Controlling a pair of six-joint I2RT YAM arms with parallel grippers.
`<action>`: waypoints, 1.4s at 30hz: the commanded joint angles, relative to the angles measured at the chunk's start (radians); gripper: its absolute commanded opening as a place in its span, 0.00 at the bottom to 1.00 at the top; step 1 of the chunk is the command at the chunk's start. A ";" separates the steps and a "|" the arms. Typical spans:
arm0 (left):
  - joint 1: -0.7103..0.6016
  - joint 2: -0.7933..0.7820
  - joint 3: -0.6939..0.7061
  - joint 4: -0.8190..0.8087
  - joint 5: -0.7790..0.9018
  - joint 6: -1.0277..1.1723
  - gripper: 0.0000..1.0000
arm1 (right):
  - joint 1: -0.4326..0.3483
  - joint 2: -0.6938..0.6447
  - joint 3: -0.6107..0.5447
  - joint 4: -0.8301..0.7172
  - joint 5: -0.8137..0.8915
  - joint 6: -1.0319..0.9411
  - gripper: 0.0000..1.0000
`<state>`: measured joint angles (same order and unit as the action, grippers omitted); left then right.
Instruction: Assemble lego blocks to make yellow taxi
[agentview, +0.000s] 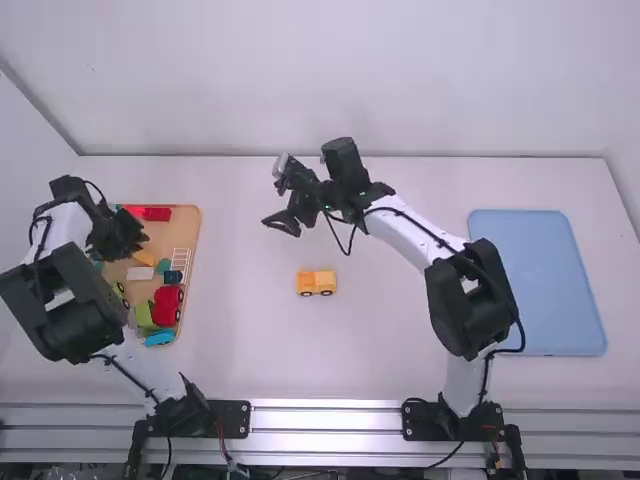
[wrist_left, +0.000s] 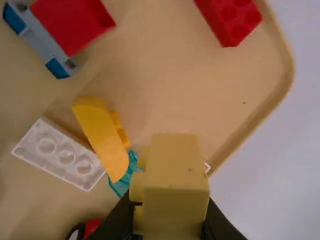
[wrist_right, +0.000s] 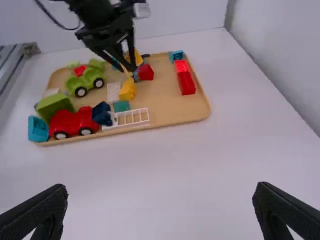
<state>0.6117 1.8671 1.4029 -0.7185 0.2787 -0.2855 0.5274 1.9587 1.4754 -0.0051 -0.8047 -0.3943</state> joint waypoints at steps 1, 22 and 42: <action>-0.039 -0.156 -0.062 0.036 -0.027 0.046 0.02 | -0.032 0.011 0.025 0.014 -0.010 0.099 0.99; -0.824 -0.507 -0.584 0.790 -0.109 0.703 0.02 | -0.212 0.013 -0.083 0.002 -0.369 0.218 0.85; -0.946 -0.327 -0.599 1.094 -0.070 0.564 0.02 | -0.185 0.013 -0.338 0.564 -0.235 0.651 0.73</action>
<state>-0.3260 1.5402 0.8131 0.3695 0.1909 0.3050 0.3290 1.9606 1.1423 0.5575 -1.0790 0.2287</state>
